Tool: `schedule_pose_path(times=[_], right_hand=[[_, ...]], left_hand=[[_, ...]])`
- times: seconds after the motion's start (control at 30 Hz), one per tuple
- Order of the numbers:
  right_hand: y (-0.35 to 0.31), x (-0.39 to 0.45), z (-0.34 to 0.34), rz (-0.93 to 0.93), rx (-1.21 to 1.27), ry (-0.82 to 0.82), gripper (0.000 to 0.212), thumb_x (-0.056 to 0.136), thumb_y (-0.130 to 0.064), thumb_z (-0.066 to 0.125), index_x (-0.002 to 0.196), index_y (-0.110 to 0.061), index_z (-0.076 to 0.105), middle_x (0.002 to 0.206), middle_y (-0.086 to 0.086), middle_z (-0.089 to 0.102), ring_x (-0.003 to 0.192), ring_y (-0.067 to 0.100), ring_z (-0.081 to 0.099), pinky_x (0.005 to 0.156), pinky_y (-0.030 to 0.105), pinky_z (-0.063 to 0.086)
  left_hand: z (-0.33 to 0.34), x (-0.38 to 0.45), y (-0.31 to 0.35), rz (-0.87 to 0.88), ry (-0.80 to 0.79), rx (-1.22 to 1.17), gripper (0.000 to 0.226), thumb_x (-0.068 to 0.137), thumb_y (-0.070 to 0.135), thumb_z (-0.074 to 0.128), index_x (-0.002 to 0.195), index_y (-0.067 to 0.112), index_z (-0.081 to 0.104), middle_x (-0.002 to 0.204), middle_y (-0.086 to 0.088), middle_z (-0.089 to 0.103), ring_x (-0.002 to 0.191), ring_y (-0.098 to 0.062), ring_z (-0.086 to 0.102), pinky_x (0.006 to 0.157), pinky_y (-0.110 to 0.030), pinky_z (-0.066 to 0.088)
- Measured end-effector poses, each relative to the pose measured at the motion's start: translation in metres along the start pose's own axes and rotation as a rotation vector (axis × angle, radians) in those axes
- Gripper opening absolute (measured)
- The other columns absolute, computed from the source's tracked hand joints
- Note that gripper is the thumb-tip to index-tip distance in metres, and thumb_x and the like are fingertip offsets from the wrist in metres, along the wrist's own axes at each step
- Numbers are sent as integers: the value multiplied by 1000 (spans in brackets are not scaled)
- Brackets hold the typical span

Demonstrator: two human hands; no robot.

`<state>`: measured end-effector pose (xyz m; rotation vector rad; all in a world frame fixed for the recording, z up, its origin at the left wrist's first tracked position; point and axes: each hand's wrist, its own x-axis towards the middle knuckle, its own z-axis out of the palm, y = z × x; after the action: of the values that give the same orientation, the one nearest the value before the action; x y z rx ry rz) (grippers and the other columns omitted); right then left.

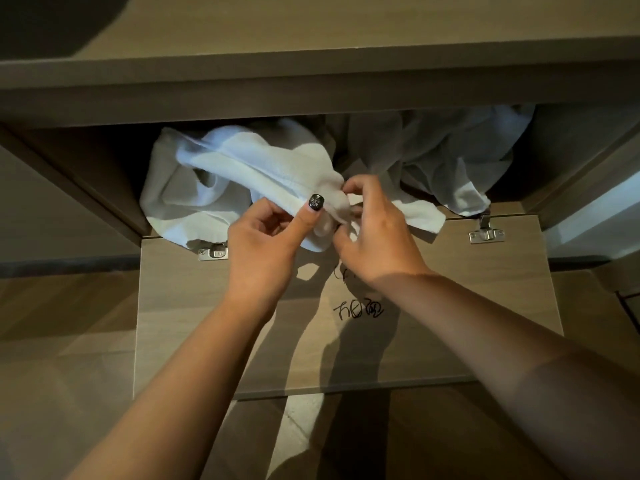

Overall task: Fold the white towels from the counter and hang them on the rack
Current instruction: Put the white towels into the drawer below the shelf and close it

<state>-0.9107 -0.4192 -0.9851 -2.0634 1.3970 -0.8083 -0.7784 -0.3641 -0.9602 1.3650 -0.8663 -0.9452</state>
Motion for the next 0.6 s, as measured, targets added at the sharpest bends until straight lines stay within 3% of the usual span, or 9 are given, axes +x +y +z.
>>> schedule_pose_path(times=[0.07,0.17,0.2,0.27,0.33,0.4,0.5,0.6], right_hand=[[1,9,-6,-13,-1,16,34,82,0,60,111,-15,51,98,7,64,88,26,63,74,46,54],[1,17,-17,-149,-8,140,23,77,7,55,89,-9,65,79,5,66,74,25,61,63,41,52],[2,18,-21,-199,-7,179,21,76,7,53,84,-8,67,75,4,65,71,21,59,62,37,49],[7,14,-28,-262,-4,257,22,74,7,50,77,-6,69,70,-1,63,66,14,55,64,29,44],[13,7,-37,-253,18,326,24,74,8,49,75,-5,69,69,-7,60,64,9,52,67,23,39],[17,-2,-48,-277,26,336,23,73,9,49,73,-4,68,68,-9,55,65,5,46,69,14,34],[19,-22,-64,-387,-29,280,24,75,3,45,67,-3,66,62,1,58,64,7,44,72,17,35],[27,-43,-83,-390,-58,318,29,79,-2,43,63,-3,67,60,4,60,60,13,48,67,34,43]], left_hand=[[0,-3,1,-18,3,-1,34,76,34,77,95,6,72,97,-21,72,99,-45,63,94,-60,49],[-3,-10,3,60,123,290,27,80,36,78,88,12,68,89,-7,70,87,-31,64,85,-54,53],[-7,-11,4,165,221,476,31,79,39,77,90,14,63,93,-1,65,88,-23,60,83,-49,53],[-15,-7,7,517,335,769,45,79,37,77,105,9,53,109,-5,51,103,-23,49,87,-44,46],[-18,1,10,793,182,986,59,82,33,73,129,8,46,133,-16,43,128,-30,39,100,-47,34],[-13,10,11,821,-90,1189,72,81,32,70,144,16,40,146,-11,42,140,-28,33,110,-53,24],[-2,11,12,735,-319,1326,78,75,46,70,145,20,44,121,-5,60,114,-27,53,100,-50,33],[3,6,9,662,-425,1387,70,73,63,59,132,27,55,97,-1,56,91,-26,52,79,-42,37]])
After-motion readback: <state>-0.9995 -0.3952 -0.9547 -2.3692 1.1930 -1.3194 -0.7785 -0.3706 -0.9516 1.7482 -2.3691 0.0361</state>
